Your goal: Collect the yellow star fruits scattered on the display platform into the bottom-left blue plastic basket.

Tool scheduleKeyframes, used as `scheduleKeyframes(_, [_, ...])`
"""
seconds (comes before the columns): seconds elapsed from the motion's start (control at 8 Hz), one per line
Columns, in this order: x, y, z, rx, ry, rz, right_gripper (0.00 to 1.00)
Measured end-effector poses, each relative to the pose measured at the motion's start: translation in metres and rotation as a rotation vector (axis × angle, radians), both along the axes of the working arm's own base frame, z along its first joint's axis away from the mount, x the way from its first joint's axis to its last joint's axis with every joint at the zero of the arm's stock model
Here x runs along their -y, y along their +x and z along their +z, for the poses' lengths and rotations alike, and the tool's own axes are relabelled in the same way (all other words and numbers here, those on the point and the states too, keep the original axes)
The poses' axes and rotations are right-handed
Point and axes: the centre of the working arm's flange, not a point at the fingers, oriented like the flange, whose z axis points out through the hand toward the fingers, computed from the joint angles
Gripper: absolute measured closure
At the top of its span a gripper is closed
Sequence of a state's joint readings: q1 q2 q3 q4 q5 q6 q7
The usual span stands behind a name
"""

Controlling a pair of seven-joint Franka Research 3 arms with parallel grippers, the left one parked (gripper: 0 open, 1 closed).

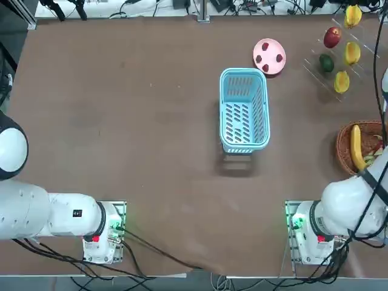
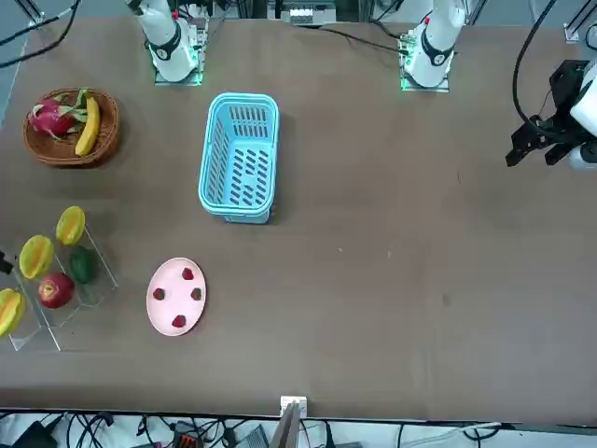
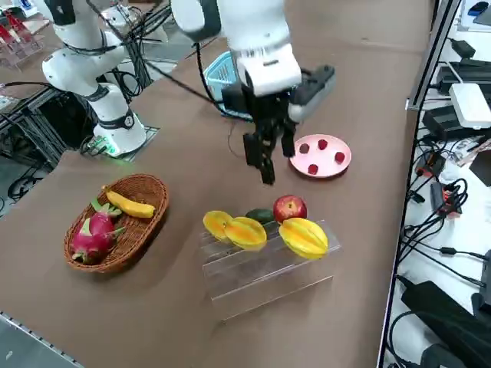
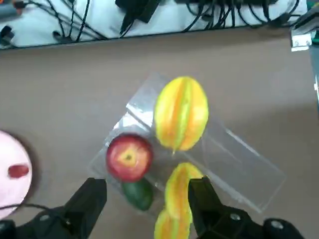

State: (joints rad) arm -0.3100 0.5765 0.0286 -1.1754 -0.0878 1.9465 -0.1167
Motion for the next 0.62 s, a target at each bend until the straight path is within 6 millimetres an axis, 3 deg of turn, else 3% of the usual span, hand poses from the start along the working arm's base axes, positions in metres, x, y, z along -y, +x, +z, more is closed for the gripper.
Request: scheduleKeyframes(0.62, [0.030, 0.011, -0.023, 0.057, -0.017, -0.020, 0.00])
